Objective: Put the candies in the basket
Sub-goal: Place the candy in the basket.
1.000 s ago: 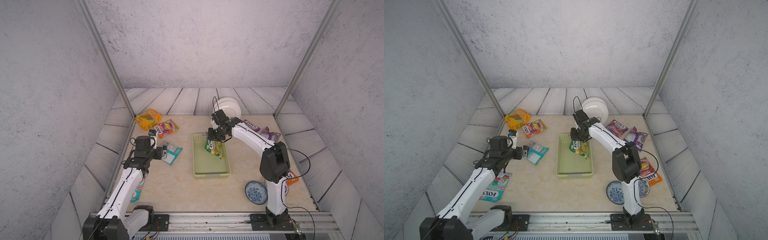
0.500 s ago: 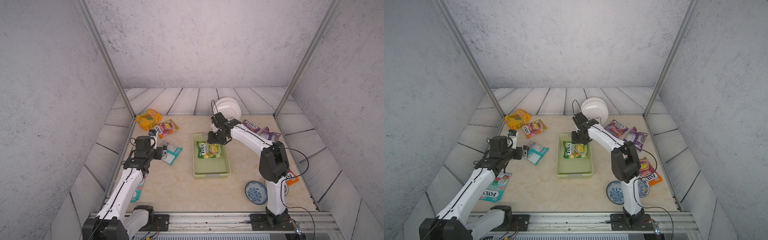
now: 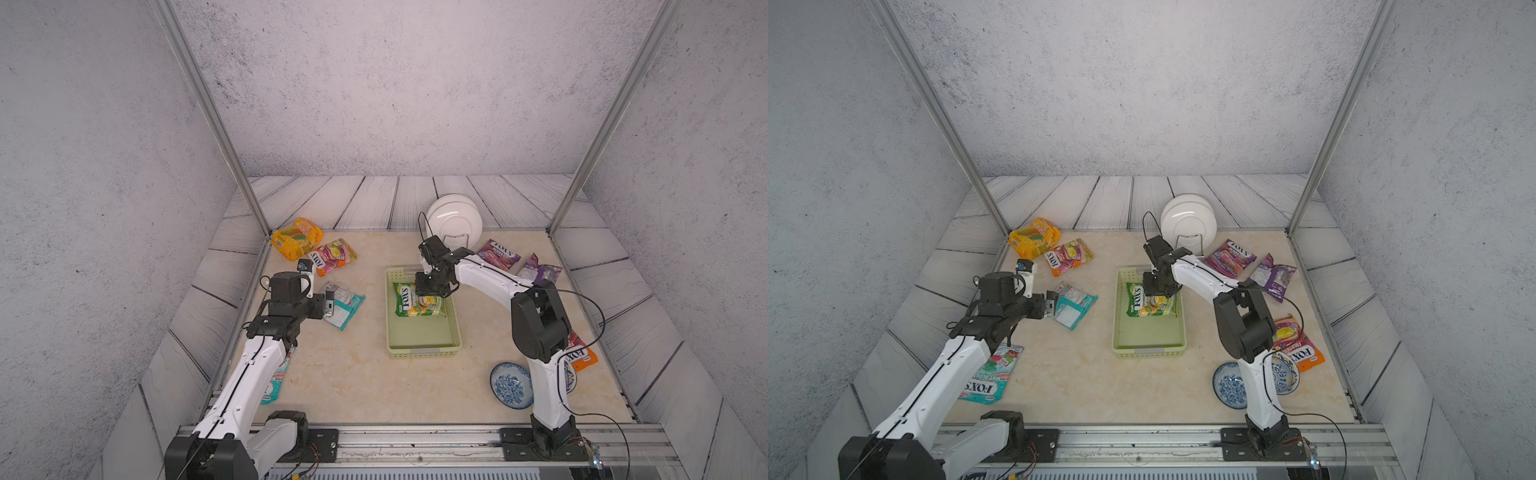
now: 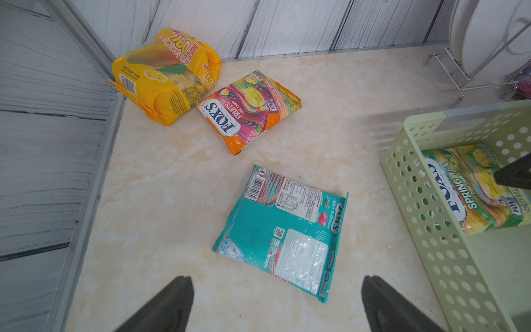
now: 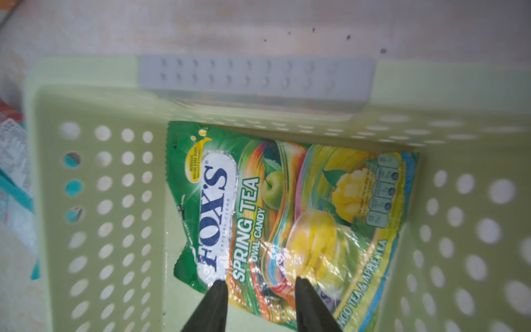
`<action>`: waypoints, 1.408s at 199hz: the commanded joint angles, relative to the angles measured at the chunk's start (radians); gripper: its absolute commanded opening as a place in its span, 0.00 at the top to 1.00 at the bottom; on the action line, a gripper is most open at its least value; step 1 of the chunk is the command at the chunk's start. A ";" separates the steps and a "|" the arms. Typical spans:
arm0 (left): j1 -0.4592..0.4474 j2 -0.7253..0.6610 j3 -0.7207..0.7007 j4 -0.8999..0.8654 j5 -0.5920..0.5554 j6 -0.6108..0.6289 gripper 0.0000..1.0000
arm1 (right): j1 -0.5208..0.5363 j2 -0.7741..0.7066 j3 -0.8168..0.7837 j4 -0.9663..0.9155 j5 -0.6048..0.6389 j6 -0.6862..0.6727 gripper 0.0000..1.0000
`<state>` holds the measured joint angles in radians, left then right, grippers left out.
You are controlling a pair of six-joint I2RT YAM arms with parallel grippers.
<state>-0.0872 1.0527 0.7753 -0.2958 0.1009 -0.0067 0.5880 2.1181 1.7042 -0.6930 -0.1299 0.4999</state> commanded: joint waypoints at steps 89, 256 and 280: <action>-0.009 0.008 0.025 0.001 0.017 -0.010 0.02 | 0.039 0.109 -0.008 0.038 -0.040 0.052 0.63; -0.023 0.070 0.080 -0.046 0.012 -0.026 0.02 | 0.039 -0.241 -0.005 -0.125 0.051 -0.019 0.56; -0.018 0.131 0.140 -0.087 0.013 -0.040 0.02 | 0.037 -0.344 -0.064 -0.150 0.101 -0.040 0.51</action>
<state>-0.1070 1.1362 0.8471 -0.3405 0.1215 -0.0280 0.6220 1.9053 1.6878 -0.7700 -0.0994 0.5022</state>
